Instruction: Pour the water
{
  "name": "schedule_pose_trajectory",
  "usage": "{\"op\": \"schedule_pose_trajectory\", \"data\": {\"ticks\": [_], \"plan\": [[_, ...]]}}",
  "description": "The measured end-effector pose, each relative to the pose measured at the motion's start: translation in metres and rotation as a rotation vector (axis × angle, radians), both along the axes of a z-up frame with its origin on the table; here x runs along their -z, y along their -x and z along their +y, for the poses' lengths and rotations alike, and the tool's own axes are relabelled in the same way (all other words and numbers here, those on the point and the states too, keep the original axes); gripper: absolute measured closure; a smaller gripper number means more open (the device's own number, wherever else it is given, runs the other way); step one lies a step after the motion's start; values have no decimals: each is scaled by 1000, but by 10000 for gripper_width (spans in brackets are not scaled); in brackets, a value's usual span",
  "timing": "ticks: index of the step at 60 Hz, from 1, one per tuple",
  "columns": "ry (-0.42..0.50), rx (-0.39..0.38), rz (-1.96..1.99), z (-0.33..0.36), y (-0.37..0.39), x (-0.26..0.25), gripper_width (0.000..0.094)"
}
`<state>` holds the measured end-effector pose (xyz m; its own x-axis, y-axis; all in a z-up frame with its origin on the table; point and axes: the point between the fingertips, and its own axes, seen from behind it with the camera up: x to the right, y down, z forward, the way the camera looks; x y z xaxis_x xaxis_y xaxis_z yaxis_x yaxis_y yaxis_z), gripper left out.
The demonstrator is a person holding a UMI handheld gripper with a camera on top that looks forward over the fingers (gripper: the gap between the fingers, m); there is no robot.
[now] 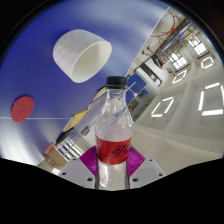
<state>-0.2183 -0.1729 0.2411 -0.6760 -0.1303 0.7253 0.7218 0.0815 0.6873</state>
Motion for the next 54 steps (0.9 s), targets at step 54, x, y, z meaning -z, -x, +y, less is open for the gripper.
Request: {"op": "schedule_pose_trajectory", "data": {"ticks": [54], "plan": [[370,311,2246,-14,-119,115,602]]}}
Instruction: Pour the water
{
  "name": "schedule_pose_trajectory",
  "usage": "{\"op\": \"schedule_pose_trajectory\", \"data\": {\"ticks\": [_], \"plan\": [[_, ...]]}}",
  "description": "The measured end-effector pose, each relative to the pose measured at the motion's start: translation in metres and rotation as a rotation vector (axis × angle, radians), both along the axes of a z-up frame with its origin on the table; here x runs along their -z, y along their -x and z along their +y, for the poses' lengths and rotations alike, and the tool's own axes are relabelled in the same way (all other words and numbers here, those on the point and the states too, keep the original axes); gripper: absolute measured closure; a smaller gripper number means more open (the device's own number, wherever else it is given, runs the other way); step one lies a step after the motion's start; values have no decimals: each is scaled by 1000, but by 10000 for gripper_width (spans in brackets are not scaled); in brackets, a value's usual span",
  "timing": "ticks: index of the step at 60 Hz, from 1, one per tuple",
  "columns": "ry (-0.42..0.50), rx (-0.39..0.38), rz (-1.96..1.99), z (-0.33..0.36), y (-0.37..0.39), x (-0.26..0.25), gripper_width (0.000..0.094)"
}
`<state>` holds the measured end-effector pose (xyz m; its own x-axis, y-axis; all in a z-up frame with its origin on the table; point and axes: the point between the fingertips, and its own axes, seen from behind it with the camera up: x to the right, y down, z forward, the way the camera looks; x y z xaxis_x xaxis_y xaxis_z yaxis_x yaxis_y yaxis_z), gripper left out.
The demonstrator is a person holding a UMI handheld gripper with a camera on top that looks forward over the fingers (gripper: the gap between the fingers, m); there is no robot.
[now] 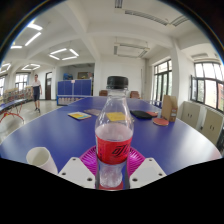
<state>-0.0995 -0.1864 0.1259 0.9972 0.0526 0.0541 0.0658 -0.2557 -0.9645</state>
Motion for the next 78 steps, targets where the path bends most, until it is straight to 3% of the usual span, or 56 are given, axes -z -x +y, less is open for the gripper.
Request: {"op": "schedule_pose_trajectory", "data": {"ticks": [5,7,13,21,24,27,30,38,67,78], "plan": [[45,-1,33,3,13,44,601],[-13,-4,26,3,12,31,600],[-14,-13,3,4,17,35,575],[33,-19,-5,-1,20,38,423],[84,-14,-15,-1,16,45,309],[120,8,-14,-12,15,46,68],[146,29,-4,-16,9,42,111],[175,81,5,-57,6,10,84],[243,161,-58,-351,54,-65,93],[238,209,-61,-407,45,-71,88]]}}
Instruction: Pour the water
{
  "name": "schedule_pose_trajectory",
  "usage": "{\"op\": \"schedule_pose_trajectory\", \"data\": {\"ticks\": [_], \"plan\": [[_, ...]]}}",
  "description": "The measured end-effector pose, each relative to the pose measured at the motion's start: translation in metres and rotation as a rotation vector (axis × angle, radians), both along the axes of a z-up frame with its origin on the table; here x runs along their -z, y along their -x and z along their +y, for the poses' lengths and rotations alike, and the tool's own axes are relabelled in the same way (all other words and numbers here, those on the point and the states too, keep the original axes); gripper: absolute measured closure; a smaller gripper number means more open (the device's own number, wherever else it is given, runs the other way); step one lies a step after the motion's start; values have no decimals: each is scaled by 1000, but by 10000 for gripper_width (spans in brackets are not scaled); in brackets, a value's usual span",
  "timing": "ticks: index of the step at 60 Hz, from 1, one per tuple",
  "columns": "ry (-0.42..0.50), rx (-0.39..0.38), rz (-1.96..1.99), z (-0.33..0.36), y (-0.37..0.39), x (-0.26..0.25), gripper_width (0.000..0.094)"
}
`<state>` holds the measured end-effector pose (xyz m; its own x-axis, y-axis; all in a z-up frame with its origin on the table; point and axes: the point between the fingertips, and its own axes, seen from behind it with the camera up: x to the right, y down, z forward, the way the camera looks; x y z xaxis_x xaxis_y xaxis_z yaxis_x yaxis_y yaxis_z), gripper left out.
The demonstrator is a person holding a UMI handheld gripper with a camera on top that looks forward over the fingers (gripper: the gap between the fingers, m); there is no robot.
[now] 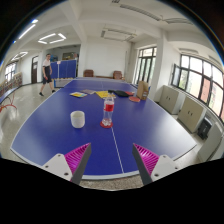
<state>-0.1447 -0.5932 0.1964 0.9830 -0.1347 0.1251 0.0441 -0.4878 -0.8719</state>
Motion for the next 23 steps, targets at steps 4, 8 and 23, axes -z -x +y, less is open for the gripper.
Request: {"op": "schedule_pose_trajectory", "data": {"ticks": [4,8,23], "plan": [[-5,-3,8,-10,1,-3,86],[-18,-17,-17,-18,-3,-11,86],[-41,-63,-36,-31,-5,-24,84]]}}
